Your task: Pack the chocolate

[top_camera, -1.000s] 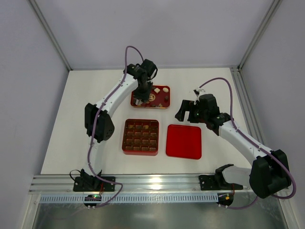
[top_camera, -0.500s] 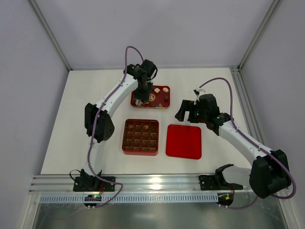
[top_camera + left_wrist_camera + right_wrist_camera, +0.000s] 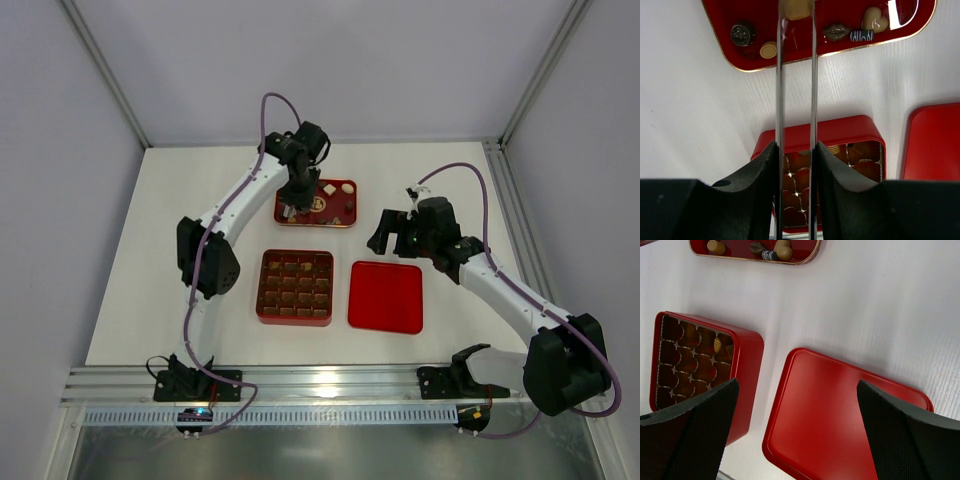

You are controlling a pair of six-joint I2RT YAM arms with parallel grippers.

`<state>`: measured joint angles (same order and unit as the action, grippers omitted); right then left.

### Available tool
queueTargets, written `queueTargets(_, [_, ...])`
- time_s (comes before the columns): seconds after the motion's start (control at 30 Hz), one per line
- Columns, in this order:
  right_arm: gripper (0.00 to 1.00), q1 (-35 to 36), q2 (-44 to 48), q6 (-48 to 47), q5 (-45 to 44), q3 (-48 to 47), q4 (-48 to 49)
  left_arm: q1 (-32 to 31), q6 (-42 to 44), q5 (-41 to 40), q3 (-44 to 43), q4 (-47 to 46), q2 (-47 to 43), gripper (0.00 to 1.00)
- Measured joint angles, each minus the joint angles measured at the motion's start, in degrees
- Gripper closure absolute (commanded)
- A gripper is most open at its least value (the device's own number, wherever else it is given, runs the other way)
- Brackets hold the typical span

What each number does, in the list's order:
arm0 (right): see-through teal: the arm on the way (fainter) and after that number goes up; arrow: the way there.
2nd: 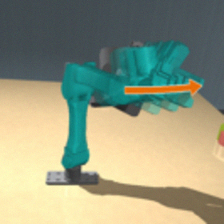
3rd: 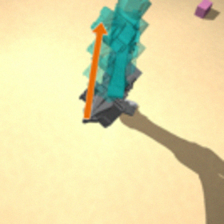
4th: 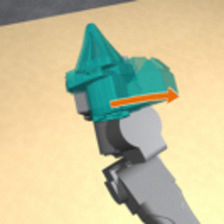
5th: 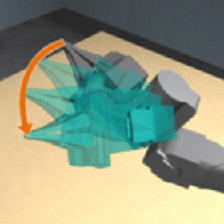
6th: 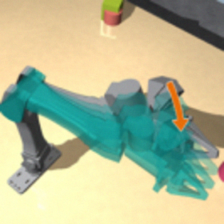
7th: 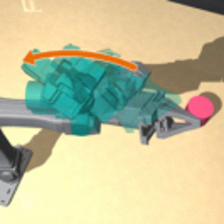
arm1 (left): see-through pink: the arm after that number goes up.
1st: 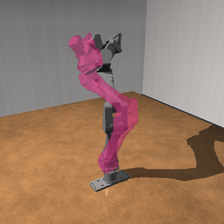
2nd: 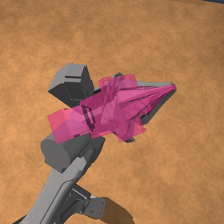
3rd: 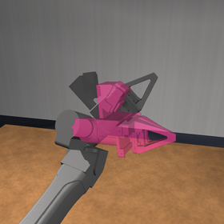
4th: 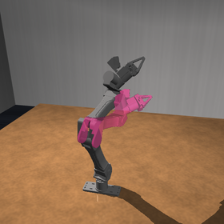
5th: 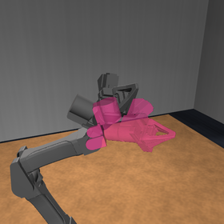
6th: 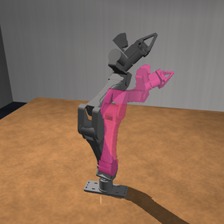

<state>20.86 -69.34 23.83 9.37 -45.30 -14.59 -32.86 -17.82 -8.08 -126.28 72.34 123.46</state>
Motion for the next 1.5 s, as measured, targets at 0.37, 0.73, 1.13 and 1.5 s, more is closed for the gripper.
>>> queueTargets(0.37, [0.0, -0.1, 0.0, 0.0, 0.0, 0.0, 0.0, 0.0, 0.0, -0.4, -0.8, -0.3, -0.1, 0.65])
queueTargets(0.73, [0.0, -0.1, 0.0, 0.0, 0.0, 0.0, 0.0, 0.7, 0.1, -3.9, 0.7, -0.3, -0.2, 0.57])
queueTargets(1.13, [0.0, -0.1, 0.0, 0.0, 0.0, 0.0, 0.0, 1.7, 0.4, -4.3, 2.4, -0.3, -0.2, 0.57])
queueTargets(1.5, [0.0, -0.1, 0.0, 0.0, 0.0, 0.0, 0.0, 1.9, 0.6, -3.0, 2.7, -0.2, -0.2, 0.57])
